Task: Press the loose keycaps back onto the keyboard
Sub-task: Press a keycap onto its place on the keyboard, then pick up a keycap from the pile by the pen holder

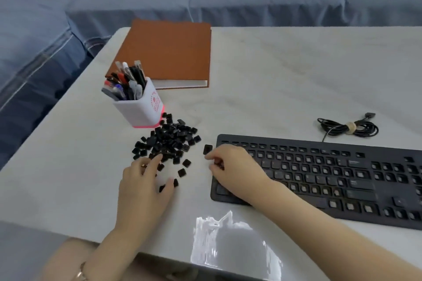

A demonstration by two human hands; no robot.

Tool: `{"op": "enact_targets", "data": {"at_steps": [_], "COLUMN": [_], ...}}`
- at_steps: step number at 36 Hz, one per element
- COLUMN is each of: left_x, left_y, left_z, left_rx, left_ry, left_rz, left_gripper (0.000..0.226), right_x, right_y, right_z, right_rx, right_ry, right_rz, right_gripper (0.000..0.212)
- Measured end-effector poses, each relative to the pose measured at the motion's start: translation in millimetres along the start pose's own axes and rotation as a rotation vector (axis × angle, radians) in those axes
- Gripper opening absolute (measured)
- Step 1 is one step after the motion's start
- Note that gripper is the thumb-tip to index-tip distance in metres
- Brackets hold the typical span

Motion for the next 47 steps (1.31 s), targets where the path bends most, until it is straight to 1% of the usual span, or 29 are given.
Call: {"op": "enact_targets", "data": {"at_steps": [2,6,8,10,13,17,20,24,26,28,30,32,33,35,37,40,42,43,44,46,47], "left_x": [3.5,7.6,9.4,10.8,12.1,11.7,9.0,8.5,8.4,8.6,7.8,6.1,4.9,4.4,5.8,5.1,9.3,12.0,14.0,16.3,17.0], "left_y": [-9.1,-18.4,-19.6,-18.7,-17.6,-19.6,-19.5,-17.7,-14.0,-11.4,-9.8,-8.1,-8.4,-13.1,-13.7,-7.2,2.4,10.0,16.1,26.7,31.0], "left_z": [2.7,-0.7,-4.4,-7.2,-11.4,-15.0,-14.2,-16.3,-16.8,-15.4,-13.2,-10.0,-8.2,-7.4,-6.6,-8.4,-17.1,-19.7,-21.9,-25.6,-26.9], "left_rx": [0.013,0.035,0.100,0.163,0.203,0.263,0.251,0.171,0.113,0.088,0.081,0.088,0.110,0.228,0.471,0.794,1.075,1.208,1.300,1.385,1.390], "left_ry": [-0.013,-0.071,-0.113,-0.140,-0.180,-0.193,-0.167,-0.170,-0.143,-0.072,-0.019,0.022,0.005,-0.064,-0.114,-0.140,-0.226,-0.266,-0.294,-0.329,-0.347], "left_rz": [0.043,0.090,0.076,0.023,-0.063,-0.046,-0.062,-0.137,-0.213,-0.258,-0.256,-0.234,-0.161,0.082,0.344,0.688,0.974,1.092,1.174,1.242,1.238], "left_gripper": [0.050,0.039,0.032,0.027,0.026,0.020,0.018,0.018,0.028,0.034,0.027,0.005,0.005,0.011,0.015,0.023,0.026,0.025,0.024,0.025,0.027], "right_x": [-8.8,-19.5,-21.1,-22.5,-24.6,-27.5,-28.0,-25.2,-24.9,-26.5,-28.6,-29.5,-29.3,-26.4,-21.6,-13.4,-5.8,-1.3,3.4,12.3,16.6], "right_y": [-9.6,-21.7,-24.9,-28.2,-32.2,-35.7,-36.1,-34.1,-31.0,-27.6,-24.4,-21.0,-18.8,-14.5,-11.4,-7.4,-2.8,0.2,3.3,8.9,11.3], "right_z": [-18.8,-53.7,-64.9,-70.3,-74.7,-79.2,-81.4,-83.2,-82.0,-79.8,-75.4,-66.8,-60.6,-47.8,-40.2,-29.5,-22.4,-18.7,-15.2,-7.8,-4.1], "right_rx": [0.057,0.199,0.254,0.291,0.313,0.375,0.477,0.622,0.640,0.631,0.594,0.462,0.331,-0.045,-0.452,-0.874,-1.041,-1.081,-1.095,-1.080,-1.071], "right_ry": [-0.077,-0.242,-0.278,-0.277,-0.280,-0.313,-0.321,-0.256,-0.241,-0.240,-0.218,-0.172,-0.135,-0.087,-0.098,-0.132,-0.145,-0.144,-0.141,-0.133,-0.129], "right_rz": [0.042,0.123,0.156,0.199,0.253,0.303,0.363,0.442,0.409,0.352,0.286,0.172,0.088,-0.138,-0.367,-0.601,-0.685,-0.700,-0.699,-0.675,-0.661], "right_gripper": [0.033,0.043,0.046,0.046,0.041,0.033,0.031,0.020,0.019,0.020,0.020,0.021,0.021,0.018,0.021,0.024,0.025,0.025,0.025,0.024,0.023]}}
Point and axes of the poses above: each hand's wrist, its own x-axis away from the middle knuckle, its own z-axis out of the back of the hand, y = z × x, the point moved 6 cm from there along -x, towards the middle knuckle, and after that the axes turned 11 degrees about y, right-handed, at the moved point
